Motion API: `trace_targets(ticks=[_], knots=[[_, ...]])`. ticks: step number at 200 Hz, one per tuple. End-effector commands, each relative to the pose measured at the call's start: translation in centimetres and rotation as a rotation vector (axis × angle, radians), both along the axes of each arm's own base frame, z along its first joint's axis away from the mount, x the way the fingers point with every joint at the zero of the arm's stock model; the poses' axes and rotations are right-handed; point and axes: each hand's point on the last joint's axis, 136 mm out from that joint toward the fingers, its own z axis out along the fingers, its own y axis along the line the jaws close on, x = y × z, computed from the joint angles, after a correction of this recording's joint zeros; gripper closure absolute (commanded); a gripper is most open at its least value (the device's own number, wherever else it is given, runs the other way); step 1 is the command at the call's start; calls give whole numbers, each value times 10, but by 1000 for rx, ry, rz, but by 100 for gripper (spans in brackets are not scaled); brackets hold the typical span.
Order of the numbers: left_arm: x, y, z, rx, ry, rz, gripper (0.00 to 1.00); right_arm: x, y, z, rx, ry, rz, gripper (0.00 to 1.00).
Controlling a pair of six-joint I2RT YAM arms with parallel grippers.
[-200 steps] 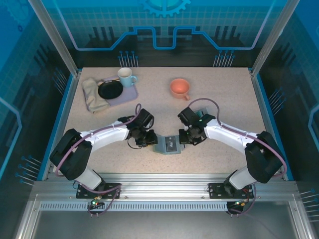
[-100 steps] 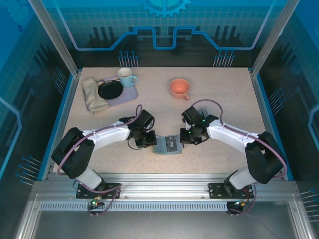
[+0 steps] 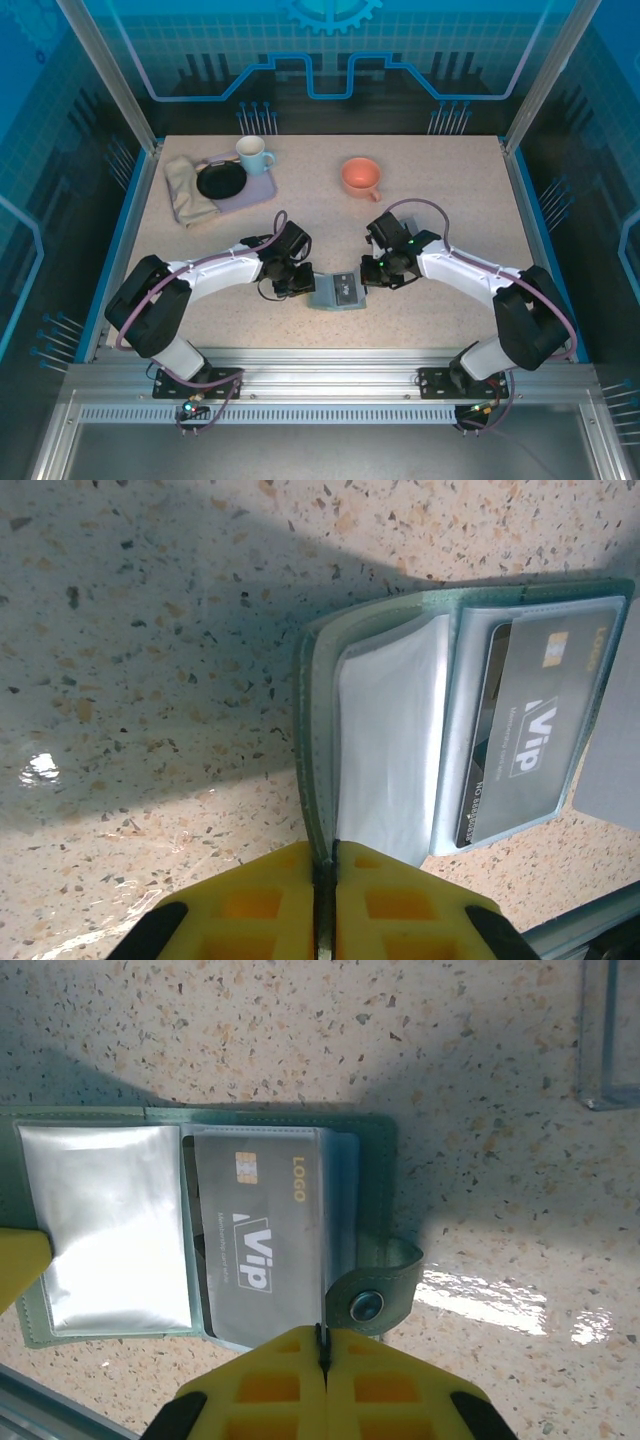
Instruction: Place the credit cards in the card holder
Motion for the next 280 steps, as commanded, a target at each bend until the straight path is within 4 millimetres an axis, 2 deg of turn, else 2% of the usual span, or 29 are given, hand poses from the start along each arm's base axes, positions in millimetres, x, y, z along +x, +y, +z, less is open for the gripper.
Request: trace_targets(ticks=[1,51,107,112,191,251,280], knots=[[-5,4,-9,32,16,-6,88,-1,-4,-10,-8,24,-7,95],[-6,5,-10,38,17,-6,88,-1,-16,-6,-64,-2,-21,95],[-6,4,-11,34,20,-4,88,0,0,-7,10,17,-8,96],[-6,4,-11,35,20,-5,88,-6,-3,-14,6,33,-10,95],[-6,1,-12,32,21,-8,88,-5,4,-2,49,24,-3,95],[-8,1,-14,36,24,-10,88,-2,10,18,117,-8,-17,95],[-7,1,-15,34,24,-11,89,-3,11,21,133,-6,-17,94]])
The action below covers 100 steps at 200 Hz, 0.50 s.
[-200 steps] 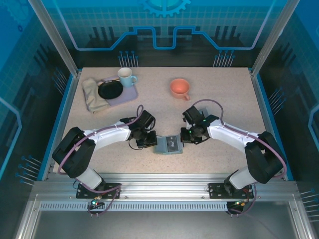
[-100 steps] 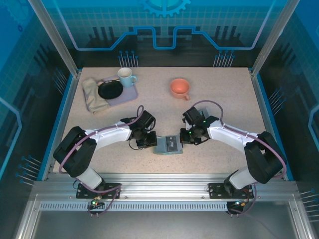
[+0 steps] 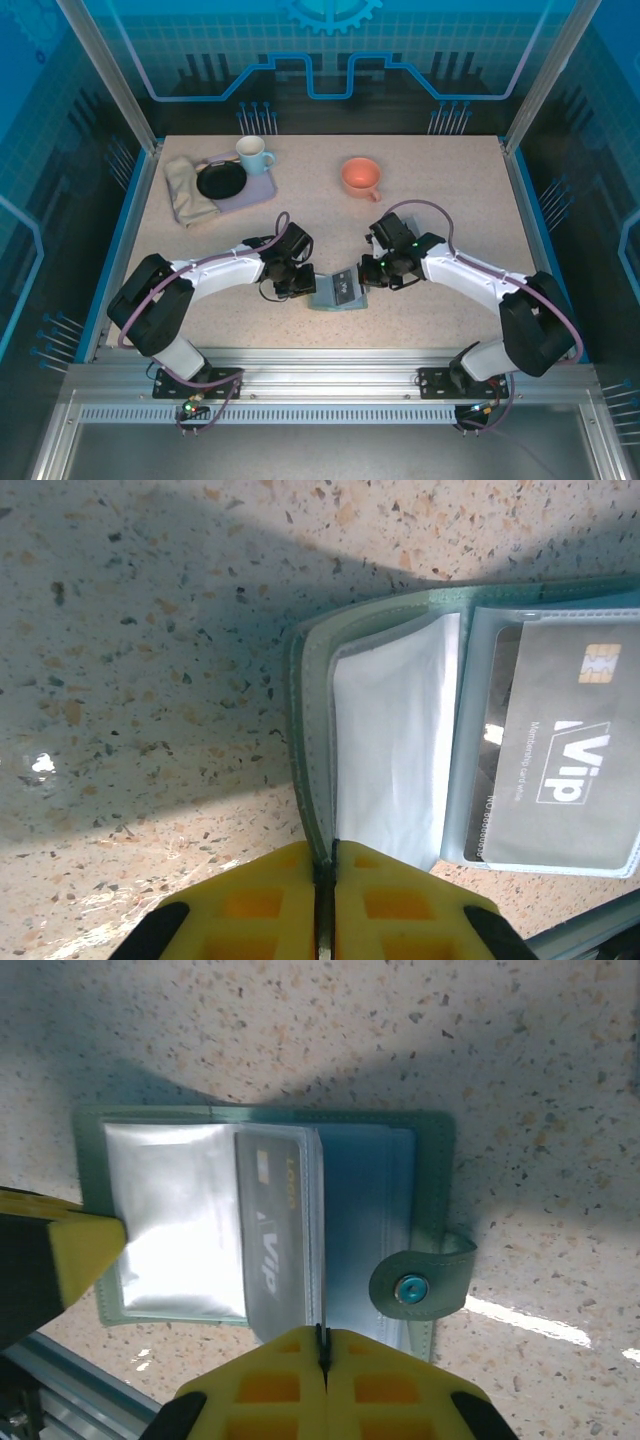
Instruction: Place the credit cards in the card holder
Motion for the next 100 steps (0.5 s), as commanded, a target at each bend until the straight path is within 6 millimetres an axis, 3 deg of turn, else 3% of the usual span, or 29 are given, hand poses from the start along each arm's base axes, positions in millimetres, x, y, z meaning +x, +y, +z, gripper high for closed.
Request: trace_targets(ticks=[1,47,73,78,100], knots=[[-5,3,-11,25,22,-2,88,0,2,8,40,4,-13,94],[-5,2,-11,17,14,6,88,0,28,17,171,20,35,93],[-4,3,-12,15,10,20,89,-5,44,5,181,53,62,93],[-4,3,-12,15,8,22,89,0,52,11,193,38,70,93],[-4,5,-14,22,6,32,89,-2,56,-3,152,58,67,93]])
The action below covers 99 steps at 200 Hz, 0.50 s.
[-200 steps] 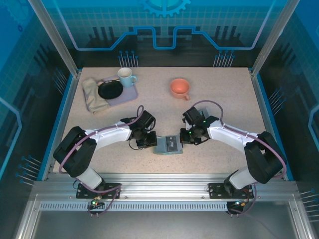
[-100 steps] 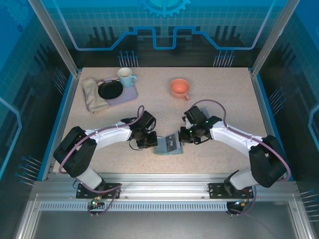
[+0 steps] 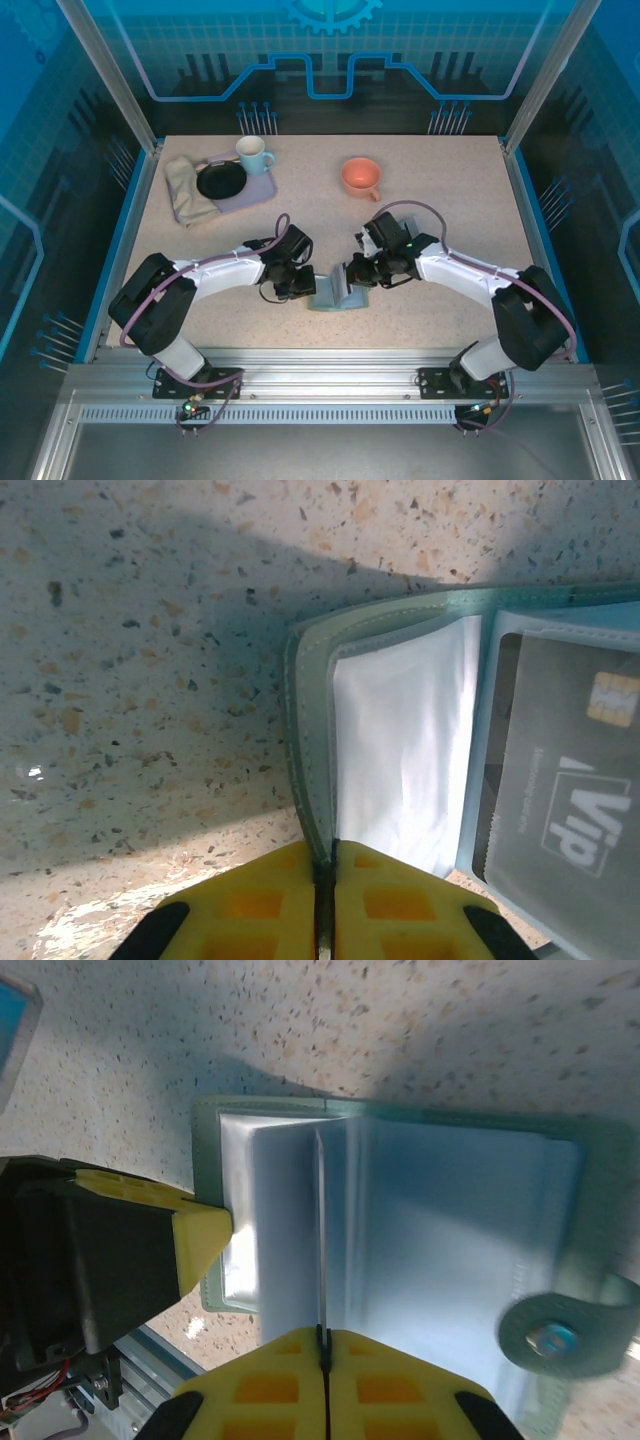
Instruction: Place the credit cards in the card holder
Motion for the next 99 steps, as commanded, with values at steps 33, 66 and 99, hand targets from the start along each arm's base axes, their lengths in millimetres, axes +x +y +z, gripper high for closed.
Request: trace_targets(ticks=[33,66,99], knots=[[-6,12,-5,42,-8,42,85,1,18,-14,14,25,6,93],[-9,20,-2,53,-24,65,82,3,6,-17,-39,18,-17,94],[-11,30,3,73,-49,100,70,5,3,-16,-30,17,-21,94]])
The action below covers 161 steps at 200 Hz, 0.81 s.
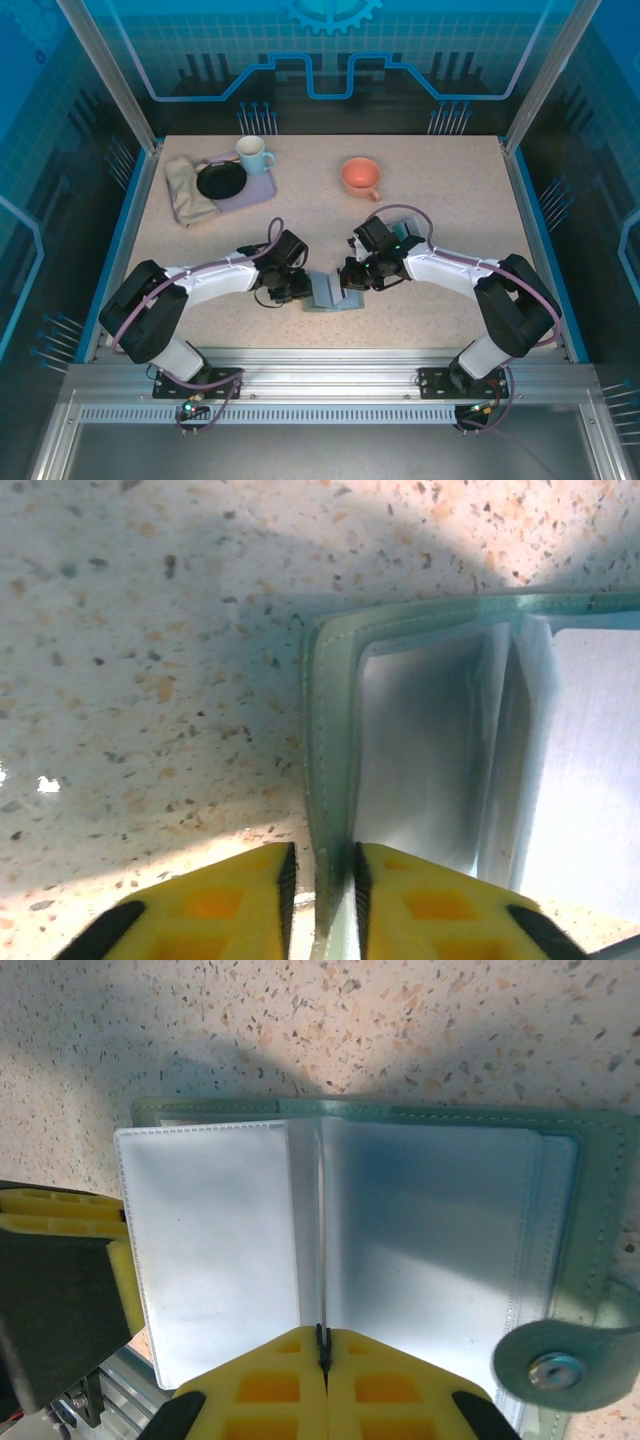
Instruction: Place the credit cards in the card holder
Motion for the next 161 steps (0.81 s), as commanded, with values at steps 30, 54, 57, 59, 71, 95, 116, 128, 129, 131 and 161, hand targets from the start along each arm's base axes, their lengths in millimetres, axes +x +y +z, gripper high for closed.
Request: trace_targets(ticks=[30,54,57,59,71,95,116,128,129,131,161], knots=[[-4,16,11,25,-54,57,66,5,-1,5,20,-9,-13,94],[0,9,12,11,-52,40,66,6,0,5,19,-6,-12,94],[1,9,12,10,-50,37,66,7,0,6,18,-7,-13,94],[1,8,12,10,-48,36,66,7,-1,5,16,-7,-14,94],[2,6,12,8,-47,32,65,7,-1,7,10,-17,-10,94],[4,2,15,-8,-57,26,54,6,1,7,18,-17,0,94],[4,1,12,-16,-54,24,50,6,6,3,51,-5,0,94],[4,0,10,-19,-51,22,52,9,11,4,75,-7,1,94],[4,0,10,-19,-51,23,53,9,12,4,76,-8,1,94],[4,0,9,-17,-49,23,54,9,12,4,79,-7,1,94],[5,-1,-3,-2,-26,18,74,2,9,-15,63,34,-1,94]])
